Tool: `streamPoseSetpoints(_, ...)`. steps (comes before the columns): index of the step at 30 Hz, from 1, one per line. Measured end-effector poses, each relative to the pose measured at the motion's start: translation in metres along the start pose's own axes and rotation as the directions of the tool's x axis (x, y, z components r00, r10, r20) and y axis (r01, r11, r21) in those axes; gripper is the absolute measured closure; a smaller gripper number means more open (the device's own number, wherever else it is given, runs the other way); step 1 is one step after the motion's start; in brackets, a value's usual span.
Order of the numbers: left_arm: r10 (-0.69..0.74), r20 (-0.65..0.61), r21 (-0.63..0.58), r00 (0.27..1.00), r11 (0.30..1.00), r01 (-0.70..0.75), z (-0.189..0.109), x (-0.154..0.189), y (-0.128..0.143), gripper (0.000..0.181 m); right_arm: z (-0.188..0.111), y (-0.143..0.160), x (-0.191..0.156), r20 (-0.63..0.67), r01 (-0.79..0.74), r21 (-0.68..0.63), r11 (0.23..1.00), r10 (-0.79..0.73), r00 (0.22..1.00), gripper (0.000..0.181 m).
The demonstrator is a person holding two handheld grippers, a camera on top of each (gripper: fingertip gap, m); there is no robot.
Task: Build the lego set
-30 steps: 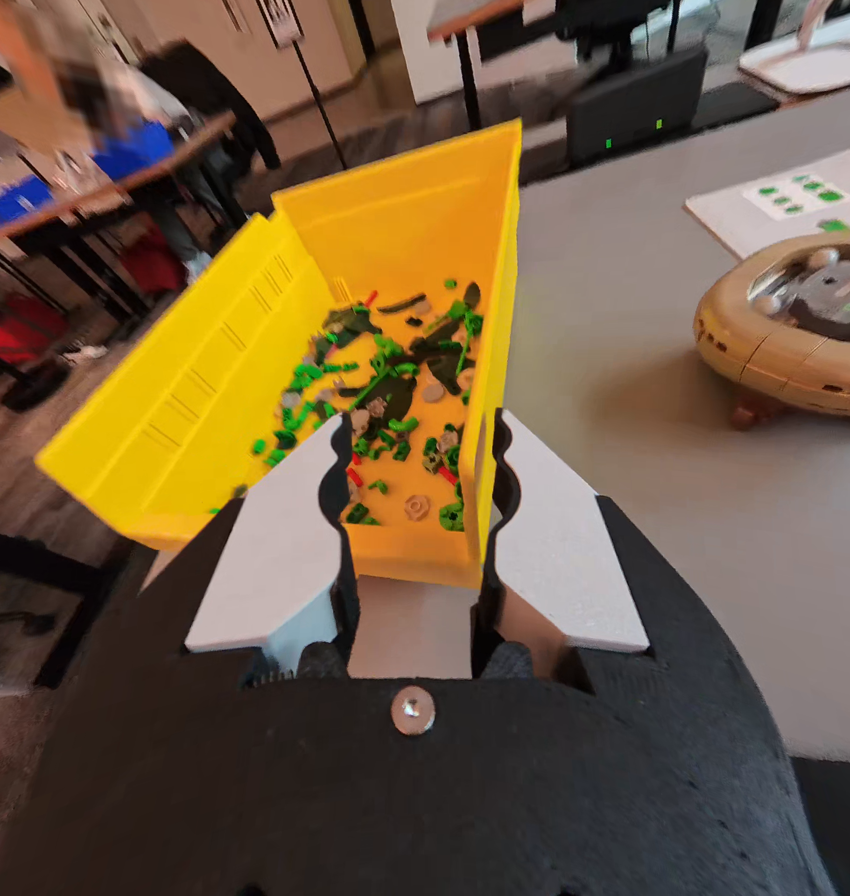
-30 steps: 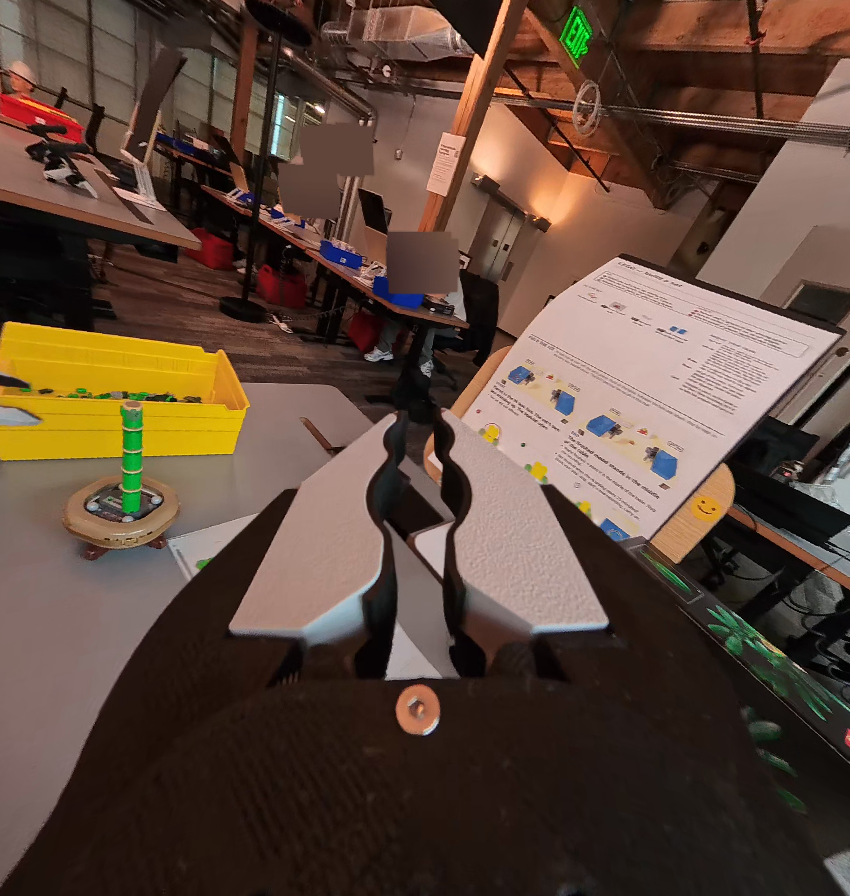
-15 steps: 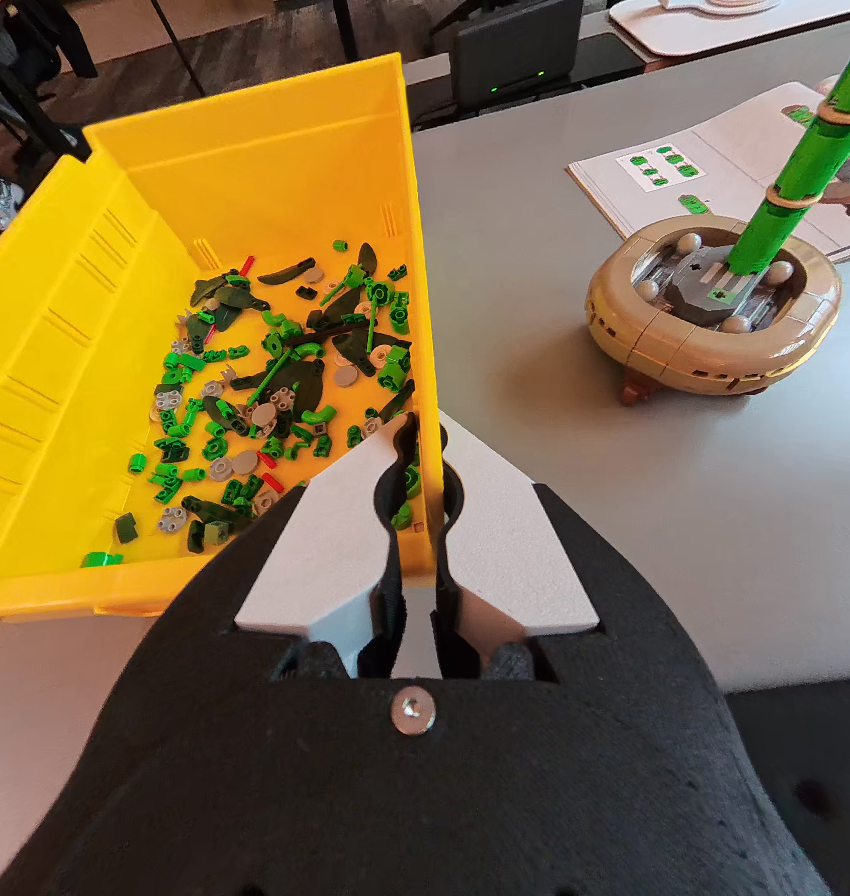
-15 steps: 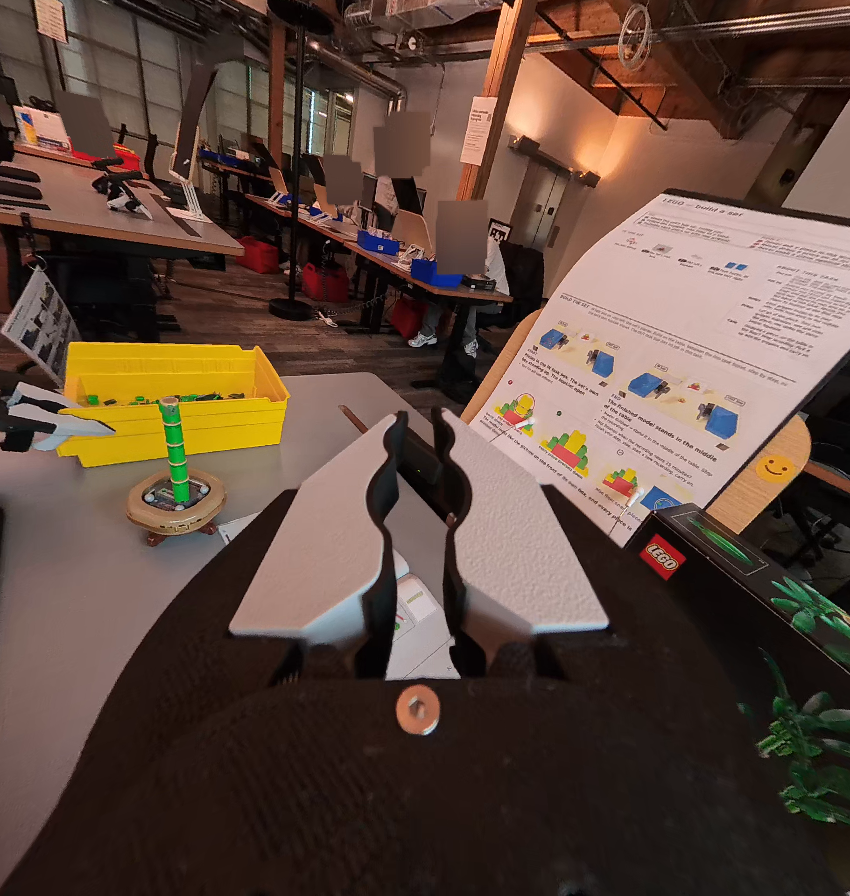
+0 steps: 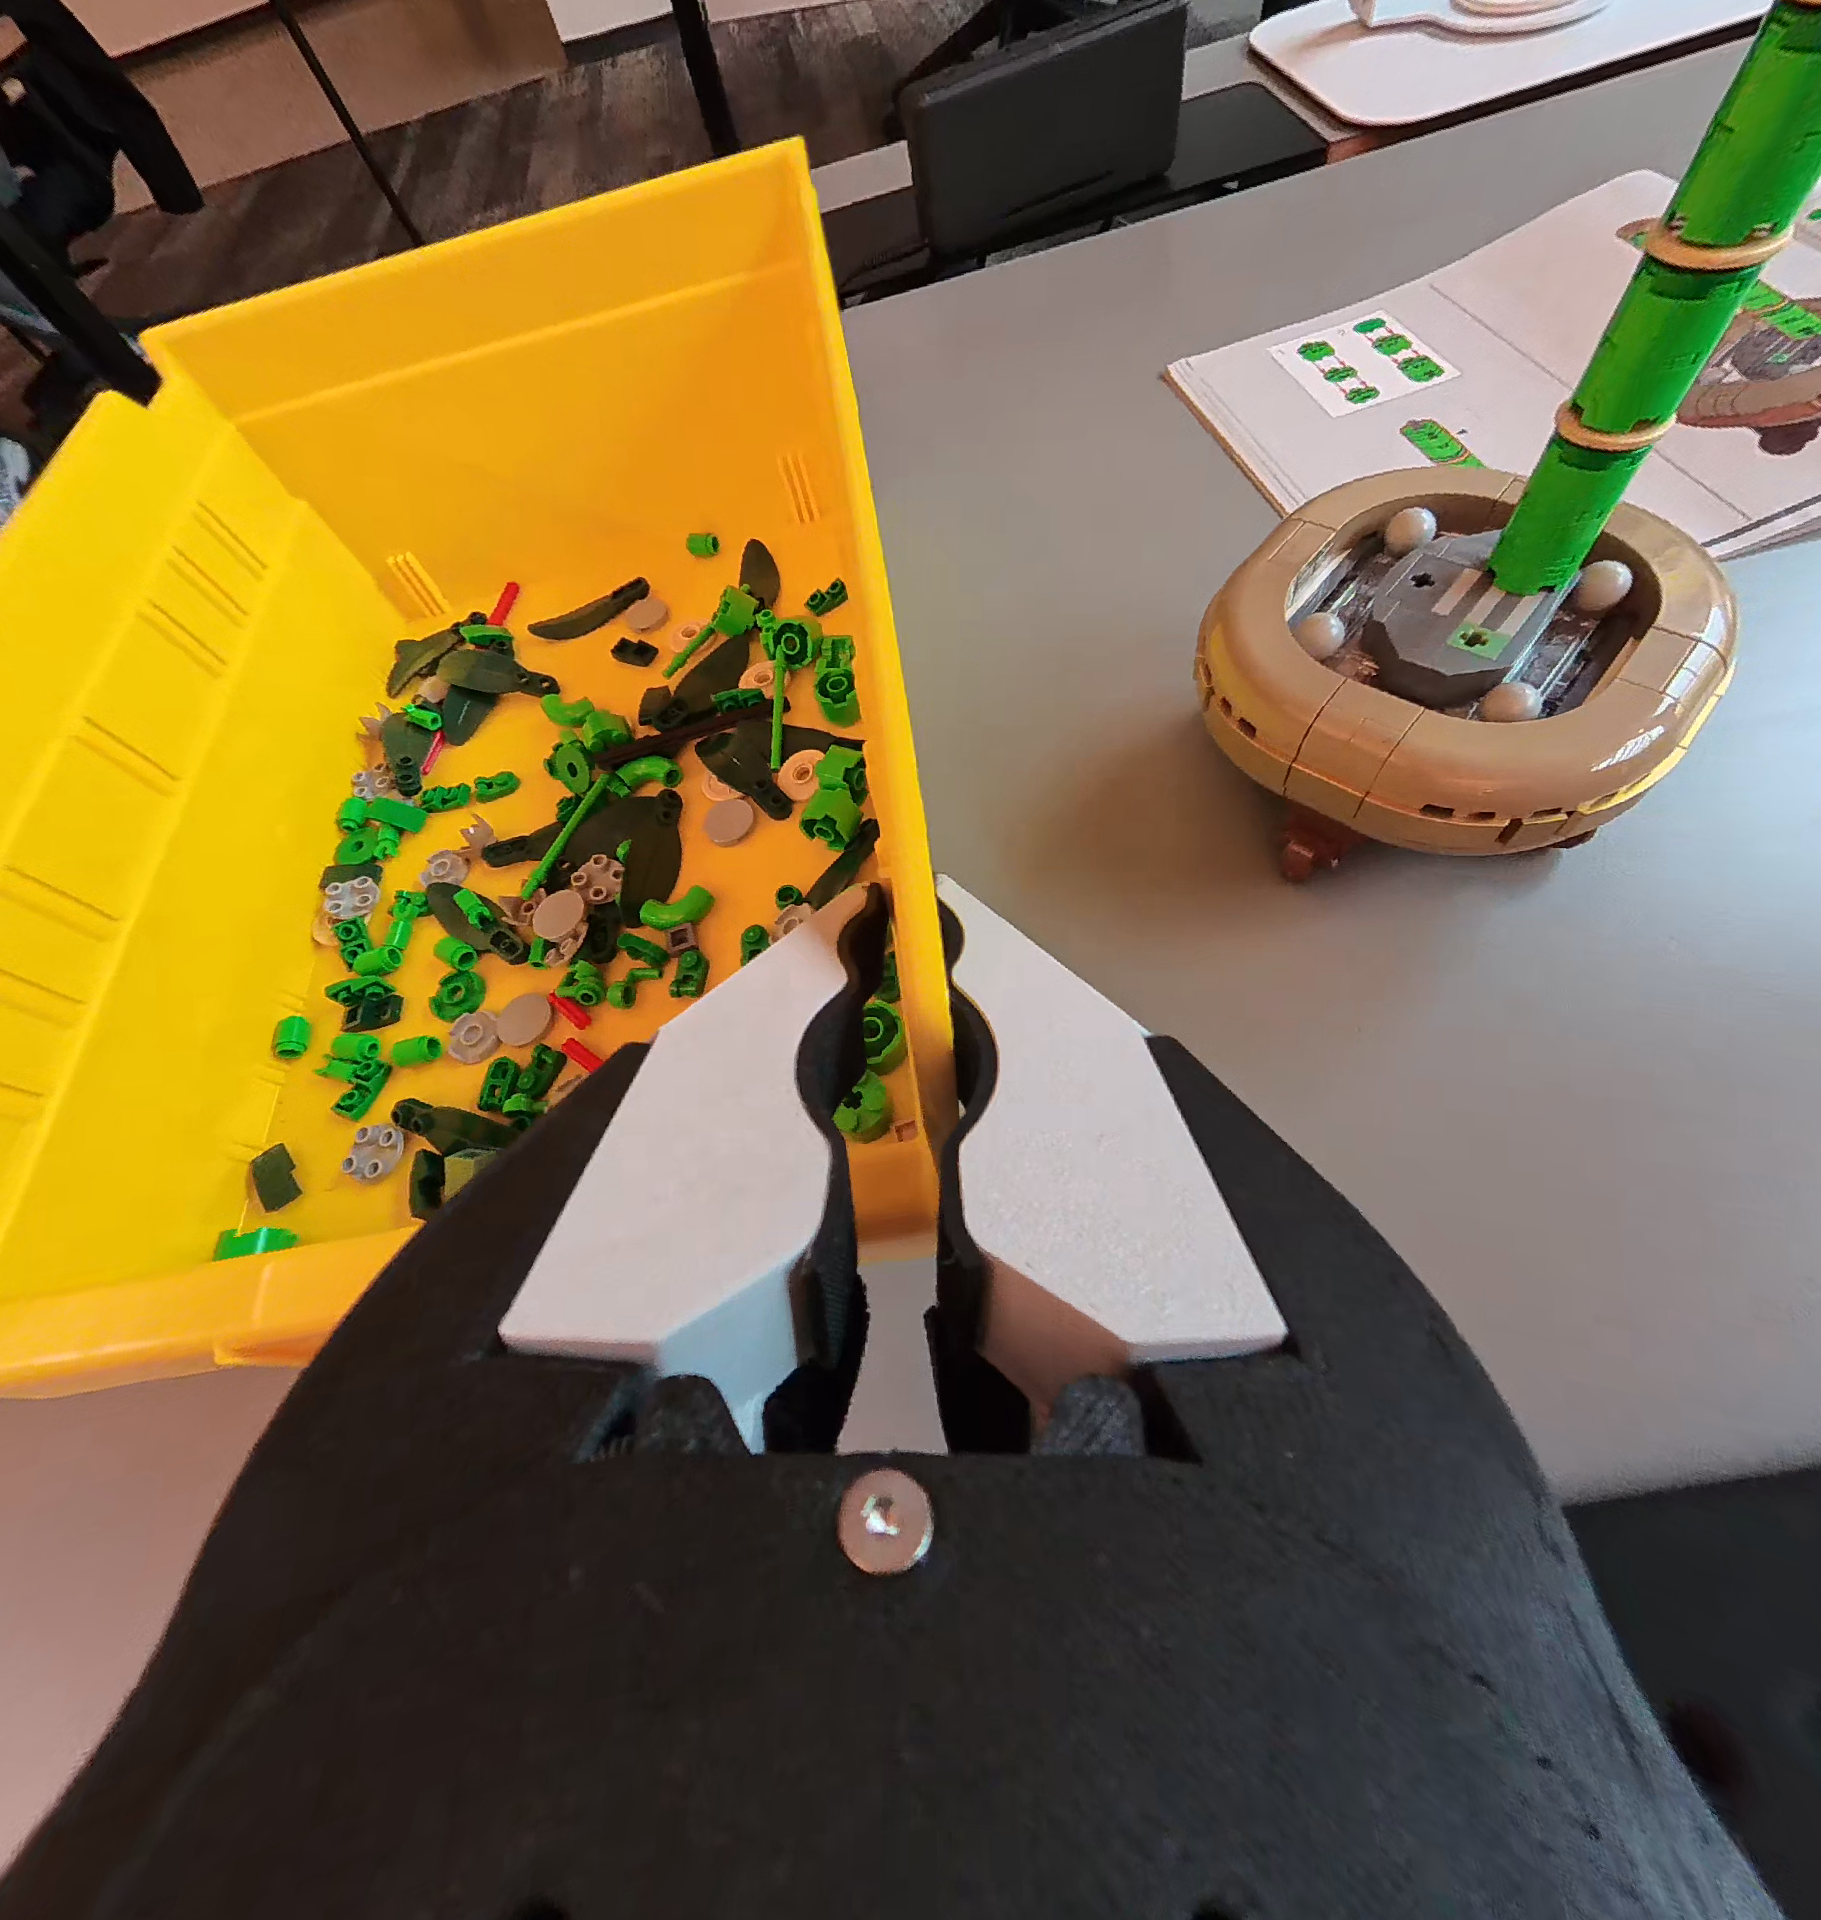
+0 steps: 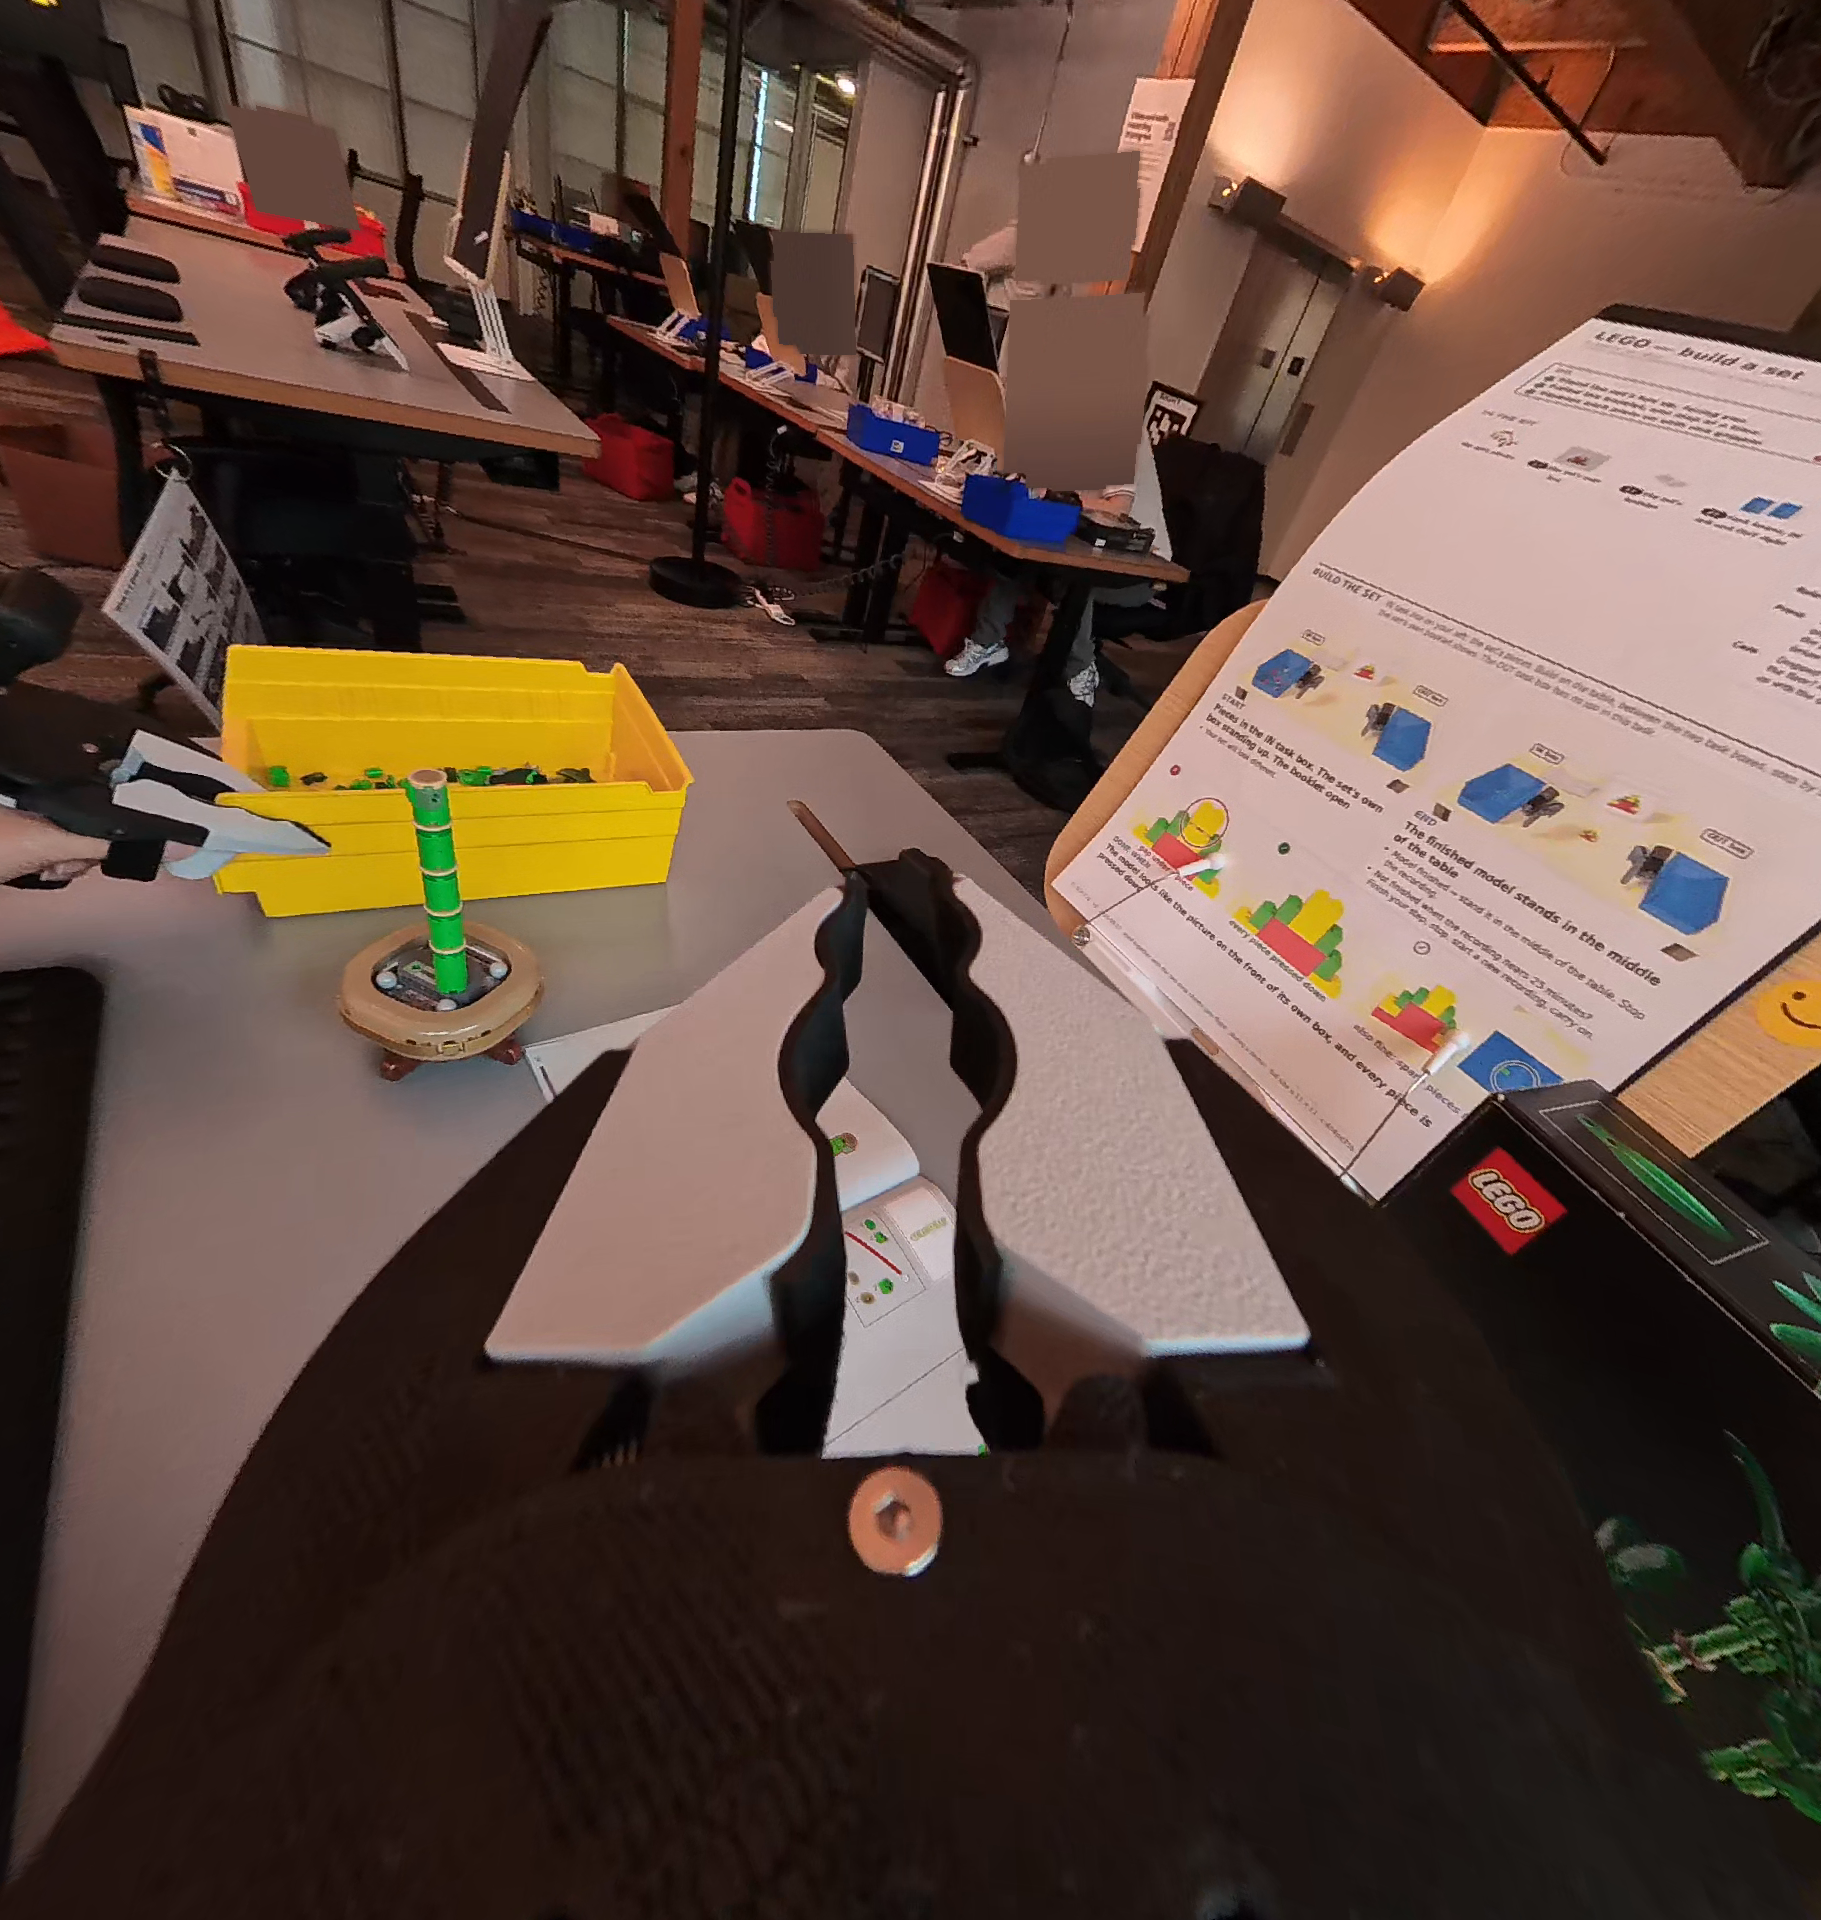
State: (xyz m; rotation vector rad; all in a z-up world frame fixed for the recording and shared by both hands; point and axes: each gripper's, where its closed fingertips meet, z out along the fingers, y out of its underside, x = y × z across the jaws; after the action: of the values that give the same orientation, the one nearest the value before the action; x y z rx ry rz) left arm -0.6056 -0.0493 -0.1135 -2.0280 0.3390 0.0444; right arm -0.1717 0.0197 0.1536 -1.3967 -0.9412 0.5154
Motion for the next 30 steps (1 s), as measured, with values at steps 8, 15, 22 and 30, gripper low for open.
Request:
streamPoseSetpoints(8,-0.017,0.042,0.206,0.999,0.979,0.008,-0.017,-0.002,-0.03,0.162,0.0,0.007,0.007,-0.041,0.011,-0.038,0.999,-0.013,0.999,0.167)
streamPoseSetpoints(15,-0.06,0.038,0.394,0.997,0.918,0.04,-0.059,-0.013,-0.072,0.15,0.0,0.008,0.009,-0.045,0.01,-0.044,0.999,-0.012,0.999,0.167)
streamPoseSetpoints(22,-0.049,-0.003,0.392,0.999,0.919,0.047,-0.074,0.0,-0.09,0.152,-0.004,0.019,0.021,-0.101,0.003,-0.106,0.994,-0.014,0.995,0.165)
streamPoseSetpoints(30,0.092,-0.216,0.154,0.972,0.986,-0.059,-0.064,0.08,-0.086,0.152,0.006,0.063,0.025,-0.114,0.026,-0.347,0.938,-0.069,0.991,0.16)
